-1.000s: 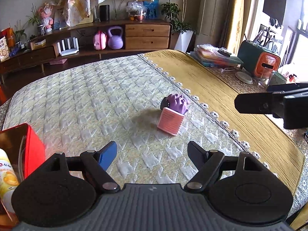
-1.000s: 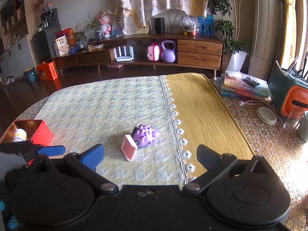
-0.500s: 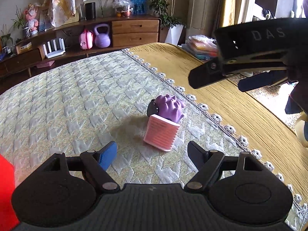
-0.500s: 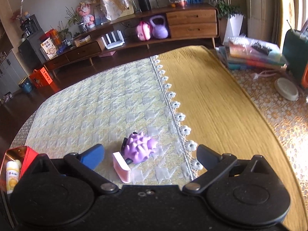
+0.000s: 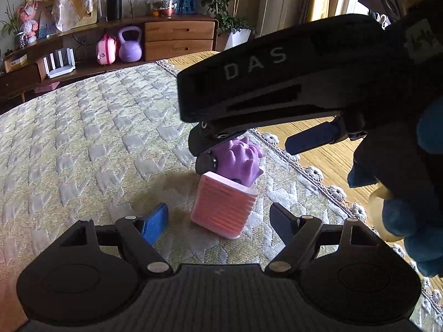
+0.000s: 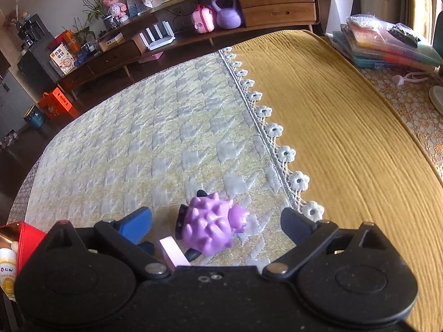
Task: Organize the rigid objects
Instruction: 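Grasp the pink comb with the left gripper while the right gripper grasps the purple spiky toy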
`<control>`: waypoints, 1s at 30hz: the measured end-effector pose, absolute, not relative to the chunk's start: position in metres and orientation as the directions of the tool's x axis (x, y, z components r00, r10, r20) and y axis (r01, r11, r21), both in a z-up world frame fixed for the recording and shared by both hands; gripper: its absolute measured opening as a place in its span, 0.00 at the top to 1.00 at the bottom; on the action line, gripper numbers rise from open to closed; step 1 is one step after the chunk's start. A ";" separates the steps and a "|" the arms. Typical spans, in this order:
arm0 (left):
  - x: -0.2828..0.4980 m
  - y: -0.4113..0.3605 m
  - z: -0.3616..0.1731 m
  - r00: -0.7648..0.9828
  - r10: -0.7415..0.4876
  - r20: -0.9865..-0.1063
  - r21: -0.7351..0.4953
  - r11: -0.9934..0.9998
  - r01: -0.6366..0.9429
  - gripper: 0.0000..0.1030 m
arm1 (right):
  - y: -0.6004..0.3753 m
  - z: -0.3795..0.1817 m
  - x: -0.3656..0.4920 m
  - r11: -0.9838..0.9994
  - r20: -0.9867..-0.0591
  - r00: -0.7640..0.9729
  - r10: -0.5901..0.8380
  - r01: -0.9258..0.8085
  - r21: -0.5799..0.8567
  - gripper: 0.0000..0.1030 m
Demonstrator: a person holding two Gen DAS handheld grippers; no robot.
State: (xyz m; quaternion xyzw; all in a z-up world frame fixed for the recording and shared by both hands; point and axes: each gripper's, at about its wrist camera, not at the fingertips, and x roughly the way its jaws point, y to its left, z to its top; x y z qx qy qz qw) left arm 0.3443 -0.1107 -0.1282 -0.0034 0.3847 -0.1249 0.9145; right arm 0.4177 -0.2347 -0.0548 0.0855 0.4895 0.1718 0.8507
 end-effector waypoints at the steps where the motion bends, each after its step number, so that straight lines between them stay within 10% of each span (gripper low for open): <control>1: 0.345 -0.111 -0.130 0.674 -0.233 -0.701 -0.101 0.968 0.230 0.22 | -0.234 -0.058 0.419 0.926 -0.806 0.457 0.377 -0.206 0.316 0.03; 10: 0.348 -0.109 -0.134 0.700 -0.224 -0.678 -0.069 0.968 0.243 0.26 | -0.226 -0.069 0.422 0.923 -0.813 0.438 0.383 -0.225 0.313 0.18; 18: 0.343 -0.117 -0.130 0.704 -0.210 -0.679 -0.027 0.965 0.262 0.55 | -0.224 -0.065 0.418 0.921 -0.808 0.444 0.387 -0.233 0.313 0.45; 30: 0.335 -0.112 -0.115 0.692 -0.148 -0.706 0.001 0.978 0.211 0.60 | -0.232 -0.056 0.396 0.922 -0.800 0.459 0.387 -0.220 0.319 0.46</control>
